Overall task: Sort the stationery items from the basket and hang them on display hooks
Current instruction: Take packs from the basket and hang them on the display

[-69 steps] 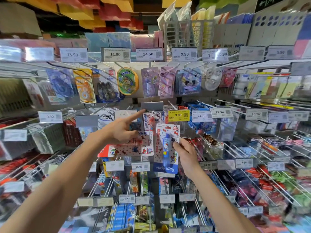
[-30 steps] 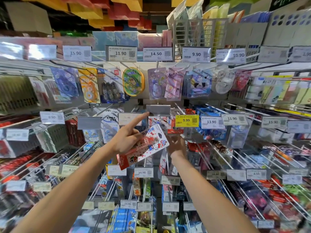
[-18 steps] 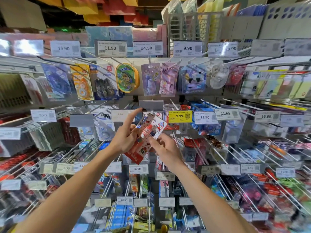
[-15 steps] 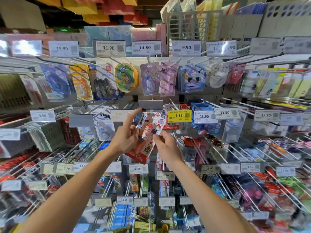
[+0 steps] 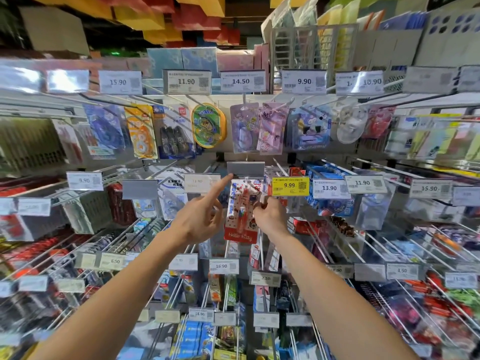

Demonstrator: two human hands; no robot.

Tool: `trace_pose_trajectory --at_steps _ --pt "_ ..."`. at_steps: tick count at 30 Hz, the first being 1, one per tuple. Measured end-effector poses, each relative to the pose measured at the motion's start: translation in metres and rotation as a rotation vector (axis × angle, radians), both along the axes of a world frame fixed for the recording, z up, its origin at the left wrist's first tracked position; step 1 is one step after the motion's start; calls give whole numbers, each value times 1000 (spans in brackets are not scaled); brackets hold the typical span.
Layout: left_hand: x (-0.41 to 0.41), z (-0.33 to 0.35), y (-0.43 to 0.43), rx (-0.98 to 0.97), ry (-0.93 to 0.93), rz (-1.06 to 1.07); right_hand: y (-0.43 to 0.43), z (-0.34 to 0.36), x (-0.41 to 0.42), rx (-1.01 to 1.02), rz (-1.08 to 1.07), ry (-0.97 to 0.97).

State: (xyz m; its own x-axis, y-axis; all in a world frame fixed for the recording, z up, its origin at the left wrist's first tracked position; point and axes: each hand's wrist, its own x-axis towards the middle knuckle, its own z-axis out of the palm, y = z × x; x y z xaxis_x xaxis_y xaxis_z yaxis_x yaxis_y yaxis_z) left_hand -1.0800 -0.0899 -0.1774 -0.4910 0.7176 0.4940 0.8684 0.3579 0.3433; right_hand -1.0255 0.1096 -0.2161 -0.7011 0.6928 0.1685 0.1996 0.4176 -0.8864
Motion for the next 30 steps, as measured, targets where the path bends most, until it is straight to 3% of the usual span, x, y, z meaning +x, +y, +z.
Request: trace_pose_trajectory --at_steps 7,15,22,30 --pt "-5 -15 -3 -62 26 -3 13 -7 -6 -187 -113 -35" --pt "1 -59 5 -144 -147 -85 2 -45 49 -5 104 -9" --pt "40 -99 44 -268 -212 -287 0 -88 142 122 198 -148" --pt "136 -135 84 -504 -173 -447 4 -129 270 49 106 -365"
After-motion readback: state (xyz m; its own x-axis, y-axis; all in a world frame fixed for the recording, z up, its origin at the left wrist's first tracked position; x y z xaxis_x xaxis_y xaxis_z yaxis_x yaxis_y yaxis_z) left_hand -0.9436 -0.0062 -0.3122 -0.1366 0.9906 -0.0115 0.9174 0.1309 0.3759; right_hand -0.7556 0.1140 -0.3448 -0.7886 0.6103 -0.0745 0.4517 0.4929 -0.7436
